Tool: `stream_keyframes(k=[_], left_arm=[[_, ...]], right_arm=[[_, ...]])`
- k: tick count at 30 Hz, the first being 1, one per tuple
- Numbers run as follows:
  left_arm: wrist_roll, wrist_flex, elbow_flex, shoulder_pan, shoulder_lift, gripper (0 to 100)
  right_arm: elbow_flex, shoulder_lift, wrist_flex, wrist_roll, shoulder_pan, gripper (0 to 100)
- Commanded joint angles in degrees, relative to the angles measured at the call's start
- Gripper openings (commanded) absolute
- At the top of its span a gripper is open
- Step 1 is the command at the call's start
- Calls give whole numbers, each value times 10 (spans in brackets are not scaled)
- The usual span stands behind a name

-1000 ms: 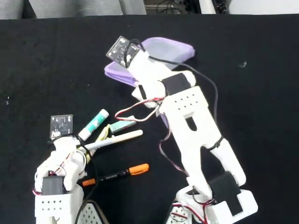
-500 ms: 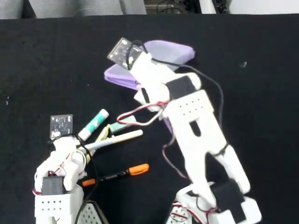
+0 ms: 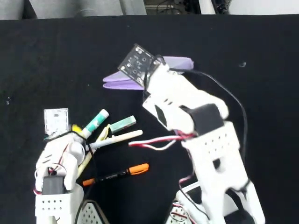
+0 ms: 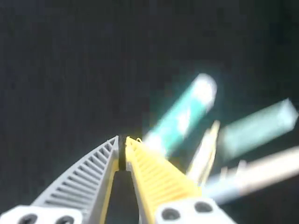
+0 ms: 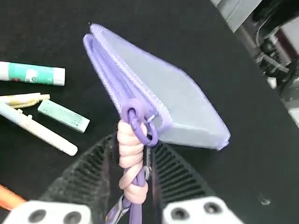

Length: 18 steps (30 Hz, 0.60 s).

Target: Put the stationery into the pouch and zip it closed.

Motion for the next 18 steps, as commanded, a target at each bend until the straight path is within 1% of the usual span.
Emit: stream_keyframes(k=[1,2,6,8,10,16,18], left_arm=[[-5,-167,15,68,-5,40],[-5,-190,16,97,-4,40],[-6,-235,15,215,-4,40],[-6,-253,15,251,-4,40],[-6,-269,15,265,-4,40],[-6,-337,15,243,-3,40],[-21,-340,15,242,-3,40]], right_arm=[[6,-61,2,-5,-7,11],[9,-67,2,-5,-7,11],[19,-80,2,-5,-7,11],[17,-80,7,-5,-7,11],[15,-80,14,-5,-9,11],[15,-80,27,-5,-10,11],[14,-80,33,-5,-10,11]])
